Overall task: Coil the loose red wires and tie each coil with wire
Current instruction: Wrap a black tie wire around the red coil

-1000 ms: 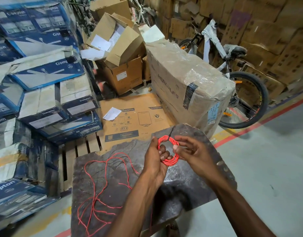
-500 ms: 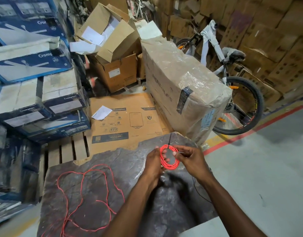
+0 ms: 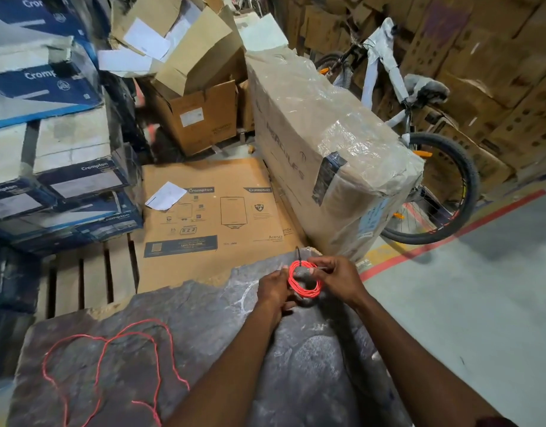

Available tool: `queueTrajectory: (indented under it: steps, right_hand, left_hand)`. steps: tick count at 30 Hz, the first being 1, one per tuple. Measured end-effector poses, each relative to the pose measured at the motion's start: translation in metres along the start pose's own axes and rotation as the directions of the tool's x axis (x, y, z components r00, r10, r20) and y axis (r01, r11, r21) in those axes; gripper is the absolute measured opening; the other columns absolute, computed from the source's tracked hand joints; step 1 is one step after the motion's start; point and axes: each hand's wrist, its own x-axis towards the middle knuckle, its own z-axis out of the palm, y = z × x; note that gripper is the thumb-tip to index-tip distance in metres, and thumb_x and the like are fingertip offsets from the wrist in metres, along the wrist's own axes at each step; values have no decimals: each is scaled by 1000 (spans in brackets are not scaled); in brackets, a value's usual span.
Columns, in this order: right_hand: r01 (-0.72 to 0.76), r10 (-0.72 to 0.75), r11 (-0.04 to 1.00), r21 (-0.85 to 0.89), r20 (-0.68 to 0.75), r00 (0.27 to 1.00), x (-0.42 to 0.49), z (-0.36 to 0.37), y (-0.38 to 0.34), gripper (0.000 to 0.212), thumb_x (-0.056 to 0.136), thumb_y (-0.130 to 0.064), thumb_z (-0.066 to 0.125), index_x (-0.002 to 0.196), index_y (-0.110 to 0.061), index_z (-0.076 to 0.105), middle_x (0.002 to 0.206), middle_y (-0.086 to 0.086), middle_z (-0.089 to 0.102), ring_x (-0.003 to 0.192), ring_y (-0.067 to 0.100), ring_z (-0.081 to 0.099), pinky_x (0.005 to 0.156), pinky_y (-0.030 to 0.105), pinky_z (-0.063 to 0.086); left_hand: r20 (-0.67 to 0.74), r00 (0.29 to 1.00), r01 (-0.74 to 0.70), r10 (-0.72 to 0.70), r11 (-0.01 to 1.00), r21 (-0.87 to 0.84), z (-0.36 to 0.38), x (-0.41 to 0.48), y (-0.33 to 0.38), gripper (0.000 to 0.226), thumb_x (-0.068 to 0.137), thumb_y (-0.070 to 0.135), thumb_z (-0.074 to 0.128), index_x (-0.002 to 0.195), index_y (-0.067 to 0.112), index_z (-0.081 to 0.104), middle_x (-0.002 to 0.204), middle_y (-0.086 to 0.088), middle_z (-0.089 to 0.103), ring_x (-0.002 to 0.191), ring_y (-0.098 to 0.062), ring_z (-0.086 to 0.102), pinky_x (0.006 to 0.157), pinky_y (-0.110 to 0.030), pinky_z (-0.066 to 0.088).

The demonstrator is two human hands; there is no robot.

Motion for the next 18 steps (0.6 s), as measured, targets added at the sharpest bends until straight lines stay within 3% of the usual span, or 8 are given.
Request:
queueTrajectory:
  steps: [5, 7, 9, 14, 18]
  right_hand:
    - [-30, 30, 1000, -1, -16, 999, 3, 15, 14, 20, 92, -12, 73, 109, -19, 80, 97, -17, 77, 84, 3, 74, 78, 20, 60]
    - [-36, 35, 999, -23, -62, 997, 3, 19, 14, 24, 93, -11, 71, 116, -15, 78, 106, -10, 76, 91, 2, 71, 84, 20, 57]
    - [-21, 16, 998, -66, -80, 997, 5, 22, 16, 26, 93, -14, 69, 118, -16, 77, 112, -6, 77, 99, 6, 71, 92, 28, 57]
    - [-70, 68, 997, -26, -75, 995, 5, 22, 16, 30, 95, -13, 65, 124, -12, 73, 108, -1, 78, 91, 9, 75, 87, 37, 62]
    - [-81, 78, 996, -37, -85, 993, 5, 21, 15, 30, 99, -13, 64, 128, -8, 69, 103, 7, 78, 79, 1, 74, 71, 16, 58]
  left_hand:
    - [-161, 981, -83, 112, 980, 181, 1, 21, -16, 17, 97, 34, 66, 104, 21, 74, 66, -10, 73, 50, -22, 63, 57, -43, 61]
    - [-204, 963, -119, 175, 958, 261, 4, 23, -15, 12, 97, 39, 65, 96, 29, 71, 62, -6, 72, 51, -23, 68, 59, -47, 64]
    - [-236, 942, -143, 239, 921, 362, 7, 26, -14, 24, 94, 50, 64, 96, 27, 73, 69, -3, 74, 61, -27, 73, 62, -46, 64]
    - [-262, 899, -213, 350, 874, 437, 13, 22, -10, 25, 90, 54, 68, 90, 29, 69, 84, 5, 74, 67, -23, 72, 64, -41, 62]
    - [-252, 904, -231, 346, 890, 394, 10, 22, -11, 33, 81, 62, 72, 83, 31, 61, 83, 6, 74, 67, -23, 73, 62, -45, 63]
